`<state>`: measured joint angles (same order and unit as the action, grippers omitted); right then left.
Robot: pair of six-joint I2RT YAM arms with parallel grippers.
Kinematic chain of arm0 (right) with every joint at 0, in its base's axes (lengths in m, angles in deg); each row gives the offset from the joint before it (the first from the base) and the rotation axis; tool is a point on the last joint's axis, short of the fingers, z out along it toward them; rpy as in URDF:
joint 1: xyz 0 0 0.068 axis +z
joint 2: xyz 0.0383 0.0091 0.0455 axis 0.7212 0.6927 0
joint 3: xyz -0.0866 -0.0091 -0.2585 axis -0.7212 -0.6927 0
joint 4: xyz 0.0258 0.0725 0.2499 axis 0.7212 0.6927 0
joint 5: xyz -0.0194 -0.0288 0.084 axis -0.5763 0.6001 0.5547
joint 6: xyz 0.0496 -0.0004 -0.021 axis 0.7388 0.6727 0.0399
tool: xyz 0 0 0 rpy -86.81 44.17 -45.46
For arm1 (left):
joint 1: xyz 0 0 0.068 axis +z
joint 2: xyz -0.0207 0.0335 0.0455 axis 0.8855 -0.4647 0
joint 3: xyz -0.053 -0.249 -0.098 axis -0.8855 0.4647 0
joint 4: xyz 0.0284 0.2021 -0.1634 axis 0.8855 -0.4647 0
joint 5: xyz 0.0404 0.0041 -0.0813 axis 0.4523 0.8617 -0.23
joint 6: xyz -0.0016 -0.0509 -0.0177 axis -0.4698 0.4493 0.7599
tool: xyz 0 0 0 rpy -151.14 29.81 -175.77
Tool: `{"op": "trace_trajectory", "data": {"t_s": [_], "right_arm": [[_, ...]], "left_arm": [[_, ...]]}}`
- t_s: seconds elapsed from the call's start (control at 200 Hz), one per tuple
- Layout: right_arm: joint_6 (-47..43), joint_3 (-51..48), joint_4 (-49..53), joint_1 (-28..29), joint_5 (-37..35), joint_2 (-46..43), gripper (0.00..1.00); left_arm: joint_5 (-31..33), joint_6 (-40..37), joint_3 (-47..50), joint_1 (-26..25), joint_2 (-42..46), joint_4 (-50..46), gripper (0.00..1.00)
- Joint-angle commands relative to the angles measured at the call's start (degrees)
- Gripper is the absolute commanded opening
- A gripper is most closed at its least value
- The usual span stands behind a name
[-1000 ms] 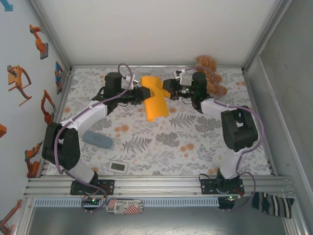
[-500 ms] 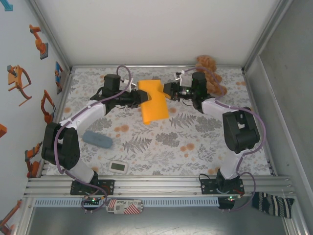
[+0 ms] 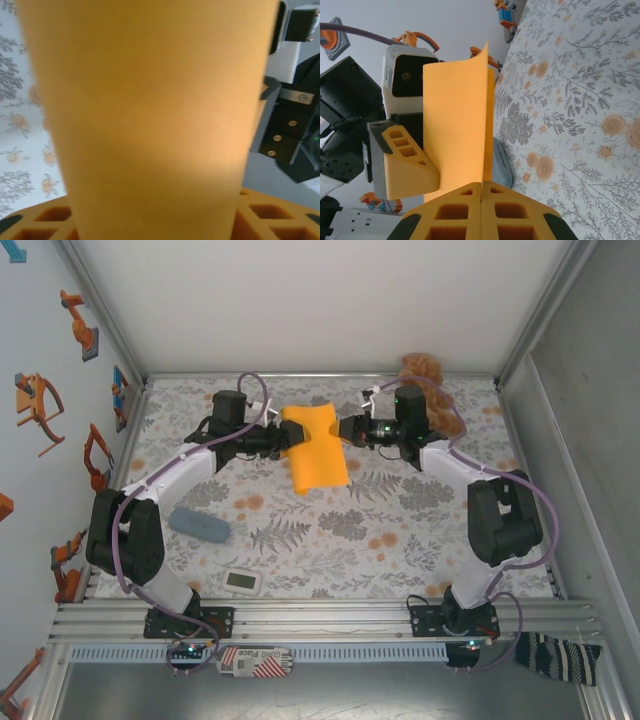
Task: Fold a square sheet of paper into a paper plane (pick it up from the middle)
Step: First fold in half a square sheet of paper at the center of the table.
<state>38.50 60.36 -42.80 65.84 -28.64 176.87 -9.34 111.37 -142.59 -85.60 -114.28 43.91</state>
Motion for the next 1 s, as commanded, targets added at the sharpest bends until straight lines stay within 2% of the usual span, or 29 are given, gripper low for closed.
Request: {"op": "trace_trajectory", "data": {"t_s": [0.0,0.1,0.18,0.23,0.411,0.541,0.741,0.911,0.997], "right_arm": [[-4.0,1.7,7.6,-0.3,-5.0,-3.7,0.0],[-9.4,3.9,18.8,-1.1,-11.7,-5.8,0.0],[-13.3,6.1,26.2,-1.3,-16.5,-7.4,0.0],[-15.3,7.8,30.3,-1.3,-18.8,-8.1,0.0],[-15.5,11.9,36.5,-0.5,-22.9,-8.9,0.0],[-12.4,13.3,36.8,2.7,-26.1,-6.8,0.0],[-3.1,13.1,31.1,9.1,-30.4,-0.2,0.0],[7.6,10.4,18.1,10.6,-25.2,6.7,0.0],[10.1,10.1,15.0,10.4,-24.6,9.3,0.0]], "left_arm": [[6.9,-1.4,0.5,1.3,1.5,-4.0,0.79],[15.2,-2.0,2.5,2.6,4.6,-7.8,0.94],[20.9,-2.0,4.7,3.6,8.2,-9.6,1.0],[24.6,-1.9,6.2,4.1,10.6,-10.3,0.96],[32.5,0.0,11.9,5.3,17.2,-9.7,0.96],[33.2,3.8,17.0,5.5,20.1,-5.3,0.96],[27.3,11.0,23.6,5.4,18.8,5.5,0.96],[25.3,12.9,24.9,5.1,16.1,8.4,0.98],[24.7,13.0,24.7,4.7,15.0,9.1,0.98]]}}
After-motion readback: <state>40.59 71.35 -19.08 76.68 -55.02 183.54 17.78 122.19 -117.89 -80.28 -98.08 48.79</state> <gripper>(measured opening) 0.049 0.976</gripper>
